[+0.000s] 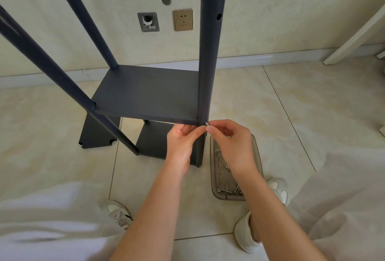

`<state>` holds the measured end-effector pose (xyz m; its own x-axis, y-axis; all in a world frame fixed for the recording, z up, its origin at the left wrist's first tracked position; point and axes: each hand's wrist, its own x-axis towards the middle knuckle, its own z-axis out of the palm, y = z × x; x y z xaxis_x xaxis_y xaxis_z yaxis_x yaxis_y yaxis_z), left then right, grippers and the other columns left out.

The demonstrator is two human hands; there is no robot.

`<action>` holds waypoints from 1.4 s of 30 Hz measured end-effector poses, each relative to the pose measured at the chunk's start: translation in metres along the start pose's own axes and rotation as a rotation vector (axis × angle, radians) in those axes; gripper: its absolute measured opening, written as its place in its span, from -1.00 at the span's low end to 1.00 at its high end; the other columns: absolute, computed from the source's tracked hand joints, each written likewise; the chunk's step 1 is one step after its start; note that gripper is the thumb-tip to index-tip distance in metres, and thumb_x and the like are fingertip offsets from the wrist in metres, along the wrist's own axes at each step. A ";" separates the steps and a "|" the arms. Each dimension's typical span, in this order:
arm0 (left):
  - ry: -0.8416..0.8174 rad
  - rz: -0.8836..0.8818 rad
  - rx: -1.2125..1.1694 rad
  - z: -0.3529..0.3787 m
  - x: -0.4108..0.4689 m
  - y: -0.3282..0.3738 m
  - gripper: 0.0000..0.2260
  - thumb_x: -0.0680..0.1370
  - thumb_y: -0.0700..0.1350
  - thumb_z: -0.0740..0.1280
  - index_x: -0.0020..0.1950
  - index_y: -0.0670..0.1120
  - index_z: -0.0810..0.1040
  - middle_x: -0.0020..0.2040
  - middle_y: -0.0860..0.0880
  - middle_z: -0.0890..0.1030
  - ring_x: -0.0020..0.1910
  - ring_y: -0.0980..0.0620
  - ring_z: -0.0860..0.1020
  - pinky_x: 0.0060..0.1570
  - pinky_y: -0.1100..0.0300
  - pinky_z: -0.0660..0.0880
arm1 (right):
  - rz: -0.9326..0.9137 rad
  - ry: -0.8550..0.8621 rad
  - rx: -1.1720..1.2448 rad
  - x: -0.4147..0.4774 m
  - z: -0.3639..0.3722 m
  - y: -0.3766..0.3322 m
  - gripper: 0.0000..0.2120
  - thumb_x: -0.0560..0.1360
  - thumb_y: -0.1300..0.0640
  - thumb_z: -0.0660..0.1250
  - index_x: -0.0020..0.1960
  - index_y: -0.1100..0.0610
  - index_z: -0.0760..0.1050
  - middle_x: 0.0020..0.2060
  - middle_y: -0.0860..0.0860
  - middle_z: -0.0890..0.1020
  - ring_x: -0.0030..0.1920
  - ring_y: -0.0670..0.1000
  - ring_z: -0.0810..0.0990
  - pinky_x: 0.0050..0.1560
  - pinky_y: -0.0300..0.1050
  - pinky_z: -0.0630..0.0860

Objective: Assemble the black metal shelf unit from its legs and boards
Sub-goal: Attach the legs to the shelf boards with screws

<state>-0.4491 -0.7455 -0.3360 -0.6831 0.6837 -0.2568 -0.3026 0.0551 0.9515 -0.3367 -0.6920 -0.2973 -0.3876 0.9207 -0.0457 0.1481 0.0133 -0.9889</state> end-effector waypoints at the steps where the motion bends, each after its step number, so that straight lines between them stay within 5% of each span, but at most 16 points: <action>1: 0.000 -0.004 0.001 0.000 0.000 0.000 -0.81 0.47 -0.16 0.53 0.02 0.01 0.62 -0.13 0.07 0.73 -0.05 0.08 0.71 -0.03 0.29 0.60 | 0.007 -0.014 0.017 0.001 -0.001 0.000 -0.89 0.48 0.13 0.48 -0.12 -0.10 0.66 -0.22 -0.19 0.70 -0.18 -0.20 0.63 -0.19 -0.44 0.49; 6: -0.005 -0.012 -0.005 0.001 -0.001 0.000 -0.81 0.47 -0.16 0.53 0.04 -0.01 0.62 -0.12 0.04 0.73 -0.03 0.05 0.71 0.04 0.20 0.60 | 0.023 -0.024 0.045 0.003 -0.001 -0.001 -0.86 0.46 0.15 0.50 -0.16 -0.09 0.65 -0.23 -0.16 0.70 -0.16 -0.17 0.65 -0.17 -0.41 0.50; 14: -0.016 0.009 -0.011 0.000 0.000 0.000 -0.80 0.47 -0.16 0.53 0.04 -0.01 0.62 -0.12 0.04 0.73 -0.05 0.06 0.71 -0.09 0.35 0.59 | 0.054 0.021 0.003 0.004 0.001 -0.003 -0.93 0.43 0.12 0.53 -0.15 0.00 0.66 -0.25 -0.11 0.70 -0.20 -0.17 0.64 -0.21 -0.42 0.50; 25: -0.012 0.008 0.019 -0.001 0.002 0.002 -0.82 0.46 -0.15 0.54 0.00 -0.01 0.61 -0.18 0.08 0.71 -0.07 0.07 0.70 -0.07 0.30 0.60 | -0.080 -0.077 -0.330 0.010 -0.010 -0.019 -0.92 0.45 0.04 0.49 -0.07 0.02 0.67 -0.23 -0.15 0.66 -0.18 -0.19 0.60 -0.20 -0.46 0.44; 35: -0.042 0.011 0.007 -0.002 0.005 0.002 -0.84 0.45 -0.13 0.54 0.00 -0.02 0.64 -0.15 0.04 0.72 -0.06 0.05 0.71 -0.10 0.34 0.59 | 0.053 -0.060 -0.223 0.009 -0.005 -0.014 -0.85 0.49 0.02 0.45 -0.02 0.08 0.69 -0.25 -0.15 0.68 -0.21 -0.28 0.60 -0.29 -0.57 0.42; 42: -0.042 0.000 -0.034 -0.001 0.007 0.002 -0.84 0.47 -0.17 0.53 0.01 -0.05 0.65 -0.10 -0.05 0.72 -0.03 -0.03 0.71 -0.01 0.23 0.61 | -0.085 0.003 -0.385 0.008 -0.002 -0.016 -0.94 0.46 0.02 0.49 -0.11 -0.02 0.63 -0.29 -0.21 0.61 -0.20 -0.35 0.52 -0.26 -0.55 0.38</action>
<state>-0.4549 -0.7415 -0.3355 -0.6552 0.7134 -0.2484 -0.3249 0.0307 0.9452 -0.3401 -0.6839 -0.2815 -0.4110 0.9110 0.0353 0.4458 0.2346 -0.8638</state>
